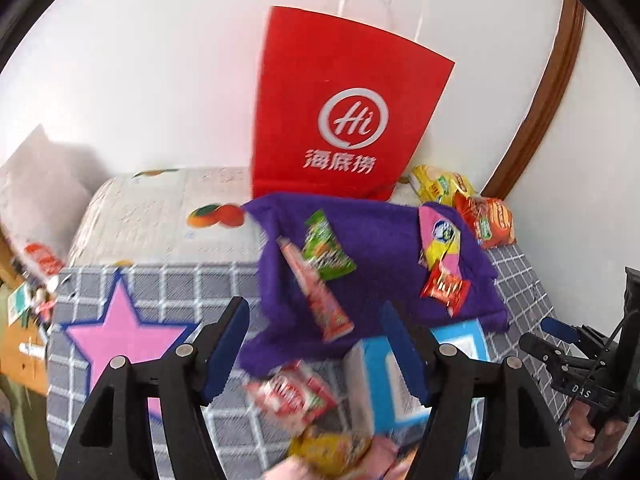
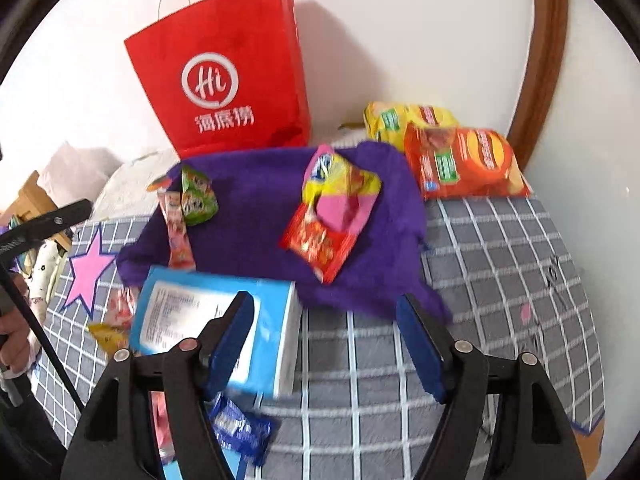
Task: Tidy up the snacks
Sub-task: 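Open both tools to release the snacks onto the towel, then grasp the dark blue biscuit packet with the right tool while the left tool grasps the pink wafer packet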
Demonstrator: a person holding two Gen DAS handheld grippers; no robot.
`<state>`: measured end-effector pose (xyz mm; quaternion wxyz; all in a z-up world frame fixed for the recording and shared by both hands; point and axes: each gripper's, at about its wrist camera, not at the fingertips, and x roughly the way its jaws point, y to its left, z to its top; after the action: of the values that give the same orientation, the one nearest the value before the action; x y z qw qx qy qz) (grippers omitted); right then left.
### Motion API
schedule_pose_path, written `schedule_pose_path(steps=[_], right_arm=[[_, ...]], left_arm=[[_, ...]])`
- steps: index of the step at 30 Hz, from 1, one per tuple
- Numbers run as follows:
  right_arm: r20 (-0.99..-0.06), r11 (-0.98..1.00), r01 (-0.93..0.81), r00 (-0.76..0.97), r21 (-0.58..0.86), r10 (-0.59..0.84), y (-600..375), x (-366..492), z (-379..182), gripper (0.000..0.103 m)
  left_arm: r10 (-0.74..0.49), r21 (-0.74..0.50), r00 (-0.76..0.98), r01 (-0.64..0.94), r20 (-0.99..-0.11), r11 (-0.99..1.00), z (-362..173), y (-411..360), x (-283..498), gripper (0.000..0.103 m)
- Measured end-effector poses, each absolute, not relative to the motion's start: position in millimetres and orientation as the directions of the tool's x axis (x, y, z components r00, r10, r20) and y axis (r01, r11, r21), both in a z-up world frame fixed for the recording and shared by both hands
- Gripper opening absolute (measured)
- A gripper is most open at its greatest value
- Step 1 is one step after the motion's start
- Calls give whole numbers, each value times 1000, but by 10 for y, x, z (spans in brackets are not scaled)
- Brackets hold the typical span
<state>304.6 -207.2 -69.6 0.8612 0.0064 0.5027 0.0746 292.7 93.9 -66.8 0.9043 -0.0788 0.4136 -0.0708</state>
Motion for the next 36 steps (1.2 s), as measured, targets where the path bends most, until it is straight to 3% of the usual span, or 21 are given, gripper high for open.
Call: schedule_pose_path(steps=[12,24,31,33,36], right_arm=[[-897,981,-141,403,134,180,-1785,2439,-1118,69],[-928,969,-95,278,229,247,-1571,2324,-1601,69],[-935,976,-119,286,183,210,-1469,2342,-1674,70],[-938,976,-149,284,161,198,-1455,2340,-1669,63],[-943,976,-188,290,112,164,-1505,2330,-1644,62]], left_arm=[[-147,-205,625,-20,-766,979,-969,1371,2135,67],[-160,-236,583,-57,-796,970,-1321,1586,1841,67],[-186,-258,572,-47,-799,965,-1387,1580,1844,67],[-189,-259,570,-42,-799,965,-1394,1560,1850,67],[-194,-258,569,-33,-799,966,-1401,1532,1851,67]])
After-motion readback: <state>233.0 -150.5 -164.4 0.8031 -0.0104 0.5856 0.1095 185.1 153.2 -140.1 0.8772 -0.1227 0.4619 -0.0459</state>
